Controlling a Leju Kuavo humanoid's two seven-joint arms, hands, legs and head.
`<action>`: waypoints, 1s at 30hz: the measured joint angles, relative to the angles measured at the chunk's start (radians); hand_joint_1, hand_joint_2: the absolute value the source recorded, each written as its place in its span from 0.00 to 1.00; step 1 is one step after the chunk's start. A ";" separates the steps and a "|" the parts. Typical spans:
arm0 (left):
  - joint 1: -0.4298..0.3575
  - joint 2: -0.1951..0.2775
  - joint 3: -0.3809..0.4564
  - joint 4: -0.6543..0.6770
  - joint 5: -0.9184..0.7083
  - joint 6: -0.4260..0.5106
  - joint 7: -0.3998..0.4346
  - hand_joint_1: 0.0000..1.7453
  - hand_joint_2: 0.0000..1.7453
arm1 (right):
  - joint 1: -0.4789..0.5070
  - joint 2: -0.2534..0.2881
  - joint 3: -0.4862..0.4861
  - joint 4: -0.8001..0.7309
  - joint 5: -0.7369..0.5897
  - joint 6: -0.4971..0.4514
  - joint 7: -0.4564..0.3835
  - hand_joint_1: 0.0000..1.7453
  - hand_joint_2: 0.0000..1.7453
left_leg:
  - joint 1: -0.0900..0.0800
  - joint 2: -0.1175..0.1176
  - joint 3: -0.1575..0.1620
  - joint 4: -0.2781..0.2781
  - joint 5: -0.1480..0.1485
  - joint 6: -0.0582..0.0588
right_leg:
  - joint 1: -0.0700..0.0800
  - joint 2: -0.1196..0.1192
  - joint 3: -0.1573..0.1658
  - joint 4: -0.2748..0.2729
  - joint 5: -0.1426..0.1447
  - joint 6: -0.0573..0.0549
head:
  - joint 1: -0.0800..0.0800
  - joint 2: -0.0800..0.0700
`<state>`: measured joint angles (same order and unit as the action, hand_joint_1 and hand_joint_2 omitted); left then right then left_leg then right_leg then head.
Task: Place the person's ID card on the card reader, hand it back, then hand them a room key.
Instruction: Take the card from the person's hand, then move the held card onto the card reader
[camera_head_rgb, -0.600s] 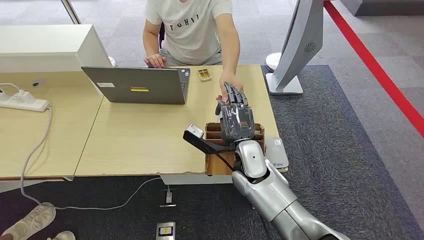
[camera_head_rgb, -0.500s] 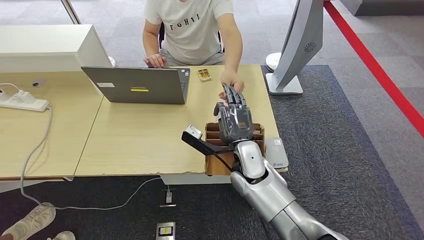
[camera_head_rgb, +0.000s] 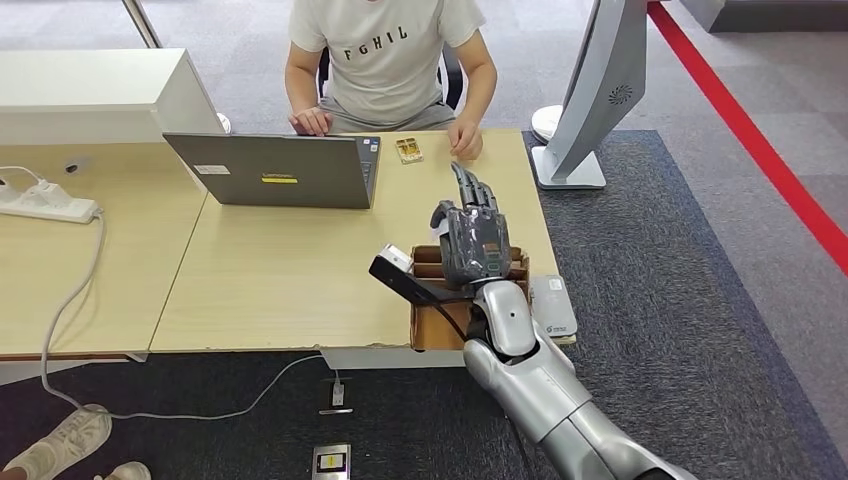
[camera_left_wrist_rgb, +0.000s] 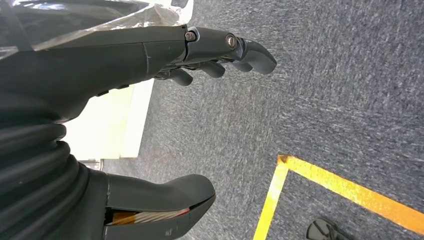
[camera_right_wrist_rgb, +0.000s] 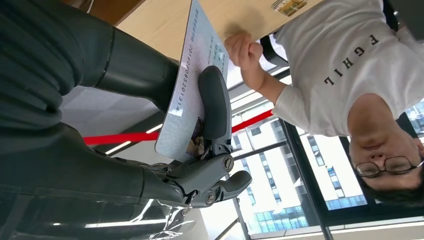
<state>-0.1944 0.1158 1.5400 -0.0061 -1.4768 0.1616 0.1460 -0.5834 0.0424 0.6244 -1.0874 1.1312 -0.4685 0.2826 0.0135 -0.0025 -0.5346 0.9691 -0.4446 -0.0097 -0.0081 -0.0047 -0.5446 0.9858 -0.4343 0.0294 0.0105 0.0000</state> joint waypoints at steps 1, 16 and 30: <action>0.000 0.000 0.000 0.000 -0.001 0.000 0.002 0.00 1.00 | 0.003 -0.010 -0.010 -0.009 -0.005 -0.001 0.006 1.00 1.00 | 0.000 0.000 0.000 0.000 0.000 0.000 | 0.000 0.000 0.000 0.000 0.000 0.000 | 0.000 0.000; 0.001 -0.002 0.000 0.000 0.025 0.009 0.032 0.00 1.00 | 0.142 -0.118 -0.219 -0.186 -0.035 -0.024 0.027 1.00 1.00 | 0.000 0.000 0.000 0.000 0.000 0.000 | 0.000 0.000 0.000 0.000 0.000 0.000 | 0.000 0.000; -0.005 -0.012 0.000 0.000 -0.025 0.041 0.038 0.00 1.00 | 0.341 -0.196 -0.309 -0.348 -0.130 -0.166 0.001 1.00 1.00 | 0.000 0.000 0.000 0.000 0.000 0.000 | 0.000 0.000 0.000 -0.001 0.000 0.000 | 0.000 0.000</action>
<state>-0.1991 0.1036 1.5400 -0.0061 -1.5022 0.2026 0.1844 -0.2428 -0.1536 0.3150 -1.4350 1.0009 -0.6348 0.2837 0.0134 -0.0026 -0.5342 0.9692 -0.4449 -0.0098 -0.0082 -0.0047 -0.5443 0.9850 -0.4345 0.0296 0.0103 0.0000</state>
